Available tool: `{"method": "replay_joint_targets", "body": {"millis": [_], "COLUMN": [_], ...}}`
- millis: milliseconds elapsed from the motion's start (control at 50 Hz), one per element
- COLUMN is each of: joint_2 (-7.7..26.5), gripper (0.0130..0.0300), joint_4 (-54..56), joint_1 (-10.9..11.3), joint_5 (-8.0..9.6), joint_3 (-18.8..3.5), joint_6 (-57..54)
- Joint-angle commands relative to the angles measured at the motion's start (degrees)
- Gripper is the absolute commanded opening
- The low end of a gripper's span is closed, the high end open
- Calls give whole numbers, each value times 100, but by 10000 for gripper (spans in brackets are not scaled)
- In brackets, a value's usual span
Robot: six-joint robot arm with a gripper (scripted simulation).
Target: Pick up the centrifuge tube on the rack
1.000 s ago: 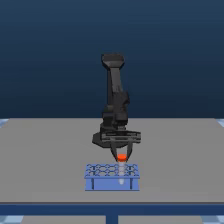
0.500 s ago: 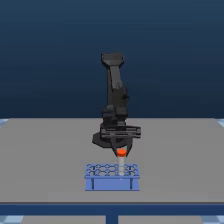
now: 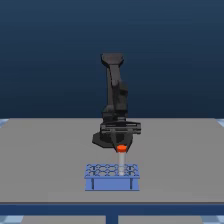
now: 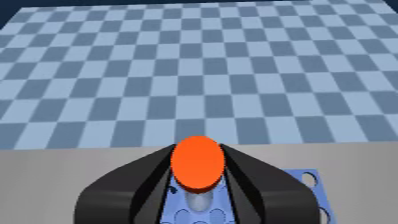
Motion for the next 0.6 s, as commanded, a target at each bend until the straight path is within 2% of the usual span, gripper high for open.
{"method": "replay_joint_targets", "body": {"millis": [20,600], "joint_2": [-36,-217], "gripper": [130,130], "joint_4": [469,3198], "joint_1": [0,0], "joint_5": [60,101], "joint_3": [-34,-209], "joint_6": [-603,-3354]}}
